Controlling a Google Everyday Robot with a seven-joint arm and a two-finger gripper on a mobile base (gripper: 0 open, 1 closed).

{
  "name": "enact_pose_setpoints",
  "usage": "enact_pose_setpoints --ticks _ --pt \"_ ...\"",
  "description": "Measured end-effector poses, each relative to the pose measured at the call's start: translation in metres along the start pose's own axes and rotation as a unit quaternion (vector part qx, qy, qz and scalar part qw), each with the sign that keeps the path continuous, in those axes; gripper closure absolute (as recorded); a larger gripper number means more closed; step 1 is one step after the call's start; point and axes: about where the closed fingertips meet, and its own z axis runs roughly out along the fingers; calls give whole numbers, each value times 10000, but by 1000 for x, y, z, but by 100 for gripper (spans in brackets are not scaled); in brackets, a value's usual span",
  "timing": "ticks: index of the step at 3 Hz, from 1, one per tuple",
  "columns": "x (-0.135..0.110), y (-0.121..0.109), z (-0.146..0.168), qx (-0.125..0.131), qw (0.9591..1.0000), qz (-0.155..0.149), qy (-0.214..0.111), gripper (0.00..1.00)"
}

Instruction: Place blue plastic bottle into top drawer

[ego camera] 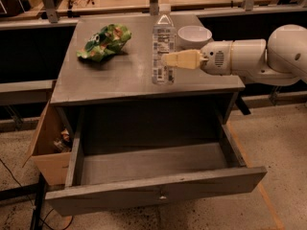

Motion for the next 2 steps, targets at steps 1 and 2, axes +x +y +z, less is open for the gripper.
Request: enact_pose_setpoints --ticks 1,2 --pt "0 13 2 -129 9999 -19 44 100" --pt "13 45 -1 -293 9992 93 272 100"
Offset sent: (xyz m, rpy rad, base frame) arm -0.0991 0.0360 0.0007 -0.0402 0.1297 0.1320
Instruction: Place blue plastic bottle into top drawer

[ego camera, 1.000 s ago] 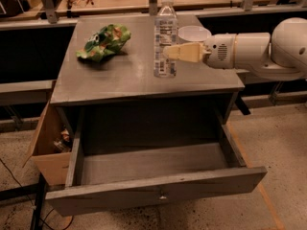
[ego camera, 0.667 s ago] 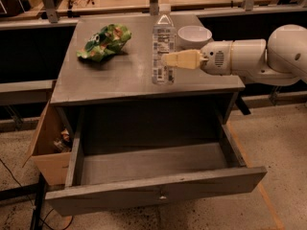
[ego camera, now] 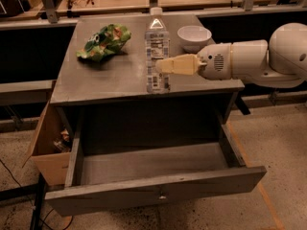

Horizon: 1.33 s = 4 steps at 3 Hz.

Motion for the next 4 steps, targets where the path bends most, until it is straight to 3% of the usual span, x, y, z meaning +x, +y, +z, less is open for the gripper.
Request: enact_pose_setpoints --ticks 1,2,3,4 --pt "21 33 3 21 9992 -50 390 100" --pt "50 51 3 215 9939 -247 1055 100" --pt "84 56 -5 392 9825 -396 1780 100" --pt "110 48 -15 462 9676 -752 2367 100"
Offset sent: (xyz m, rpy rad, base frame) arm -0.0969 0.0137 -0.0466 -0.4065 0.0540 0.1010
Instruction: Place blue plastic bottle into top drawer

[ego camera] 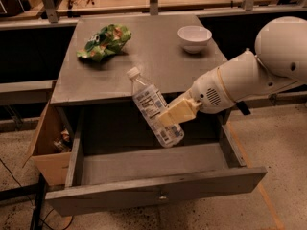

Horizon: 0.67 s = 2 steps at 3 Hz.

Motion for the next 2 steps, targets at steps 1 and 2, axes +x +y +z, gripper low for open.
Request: enact_pose_setpoints --ticks 1,2 --pt "3 -1 0 31 10000 -55 70 100" --pt "9 -2 9 -37 9988 -394 276 100"
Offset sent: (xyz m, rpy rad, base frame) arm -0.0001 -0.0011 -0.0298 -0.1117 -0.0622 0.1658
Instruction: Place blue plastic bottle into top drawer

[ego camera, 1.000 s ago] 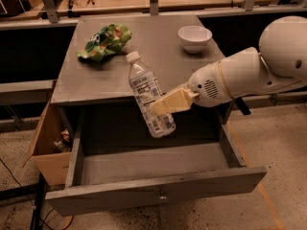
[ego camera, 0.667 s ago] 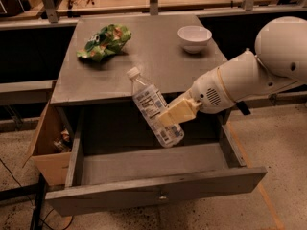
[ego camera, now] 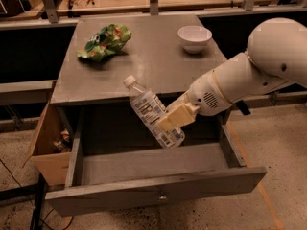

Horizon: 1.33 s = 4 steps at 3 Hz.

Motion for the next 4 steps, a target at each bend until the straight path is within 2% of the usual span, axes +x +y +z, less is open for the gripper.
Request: enact_pose_setpoints --ticks 1,2,3,4 --pt "7 -10 24 -226 9938 -1003 423 100" --pt "18 -29 46 -274 9738 -2110 804 100" --pt "38 -49 61 92 9473 -2954 1235 100" --pt "60 -72 77 687 9246 -3356 1666 100"
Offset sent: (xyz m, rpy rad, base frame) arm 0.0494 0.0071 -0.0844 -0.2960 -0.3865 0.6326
